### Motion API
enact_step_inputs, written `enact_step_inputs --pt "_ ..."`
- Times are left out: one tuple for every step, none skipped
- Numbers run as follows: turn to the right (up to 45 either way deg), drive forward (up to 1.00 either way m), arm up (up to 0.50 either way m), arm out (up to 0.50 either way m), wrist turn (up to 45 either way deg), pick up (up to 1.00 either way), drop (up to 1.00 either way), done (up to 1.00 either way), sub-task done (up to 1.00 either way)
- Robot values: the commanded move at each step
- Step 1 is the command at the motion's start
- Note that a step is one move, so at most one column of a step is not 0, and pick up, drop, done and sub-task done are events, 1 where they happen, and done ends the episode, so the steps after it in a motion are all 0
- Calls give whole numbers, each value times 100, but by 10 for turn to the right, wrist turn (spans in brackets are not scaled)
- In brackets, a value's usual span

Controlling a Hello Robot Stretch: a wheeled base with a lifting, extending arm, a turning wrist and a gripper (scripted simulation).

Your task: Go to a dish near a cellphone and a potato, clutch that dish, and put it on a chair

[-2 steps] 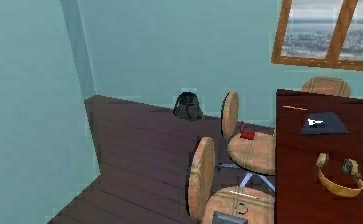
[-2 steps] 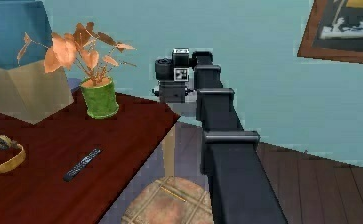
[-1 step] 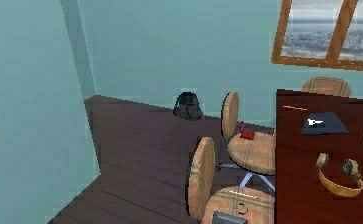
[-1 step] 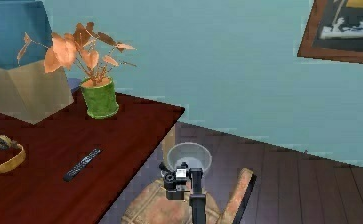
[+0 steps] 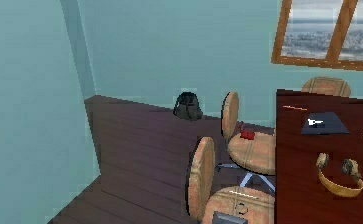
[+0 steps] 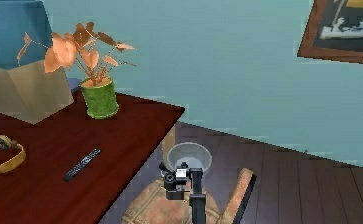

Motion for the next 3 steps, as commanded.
enact_step_inputs --pt "0 0 0 0 0 0 100 0 0" --pt "0 0 10 0 0 0 0 0 0" --pt "0 0 0 -8 0 0 0 0 0"
